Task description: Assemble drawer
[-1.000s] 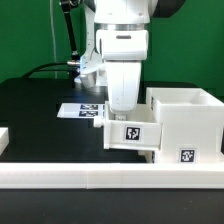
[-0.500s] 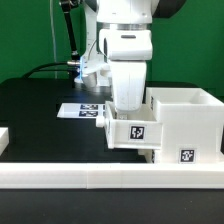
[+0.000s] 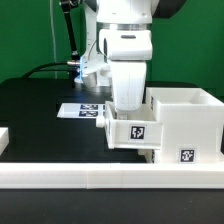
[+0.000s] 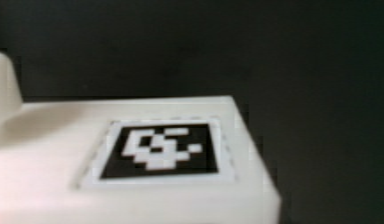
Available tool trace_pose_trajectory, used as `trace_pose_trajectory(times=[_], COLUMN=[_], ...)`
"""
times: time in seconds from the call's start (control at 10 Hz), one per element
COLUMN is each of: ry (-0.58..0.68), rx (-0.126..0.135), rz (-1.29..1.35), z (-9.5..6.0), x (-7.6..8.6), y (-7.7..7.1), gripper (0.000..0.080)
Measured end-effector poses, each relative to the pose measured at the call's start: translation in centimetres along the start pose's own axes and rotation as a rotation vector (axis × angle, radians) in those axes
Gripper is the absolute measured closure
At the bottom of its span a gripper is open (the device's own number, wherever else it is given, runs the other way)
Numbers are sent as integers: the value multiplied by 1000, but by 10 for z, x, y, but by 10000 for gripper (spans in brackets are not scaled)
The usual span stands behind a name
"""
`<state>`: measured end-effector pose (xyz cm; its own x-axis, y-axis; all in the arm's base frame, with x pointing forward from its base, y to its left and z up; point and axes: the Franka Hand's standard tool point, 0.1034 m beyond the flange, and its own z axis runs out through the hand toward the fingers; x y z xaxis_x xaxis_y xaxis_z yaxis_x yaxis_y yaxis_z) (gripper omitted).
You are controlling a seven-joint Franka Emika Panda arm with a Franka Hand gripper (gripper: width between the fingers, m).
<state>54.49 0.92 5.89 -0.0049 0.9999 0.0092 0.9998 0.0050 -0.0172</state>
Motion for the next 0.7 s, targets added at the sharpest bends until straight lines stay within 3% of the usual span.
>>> trace_pose_trajectory(times=[0.7], ry=[9], rx=[-2], rz=[-16], z=[1], x=[10], y=[4], gripper=[758])
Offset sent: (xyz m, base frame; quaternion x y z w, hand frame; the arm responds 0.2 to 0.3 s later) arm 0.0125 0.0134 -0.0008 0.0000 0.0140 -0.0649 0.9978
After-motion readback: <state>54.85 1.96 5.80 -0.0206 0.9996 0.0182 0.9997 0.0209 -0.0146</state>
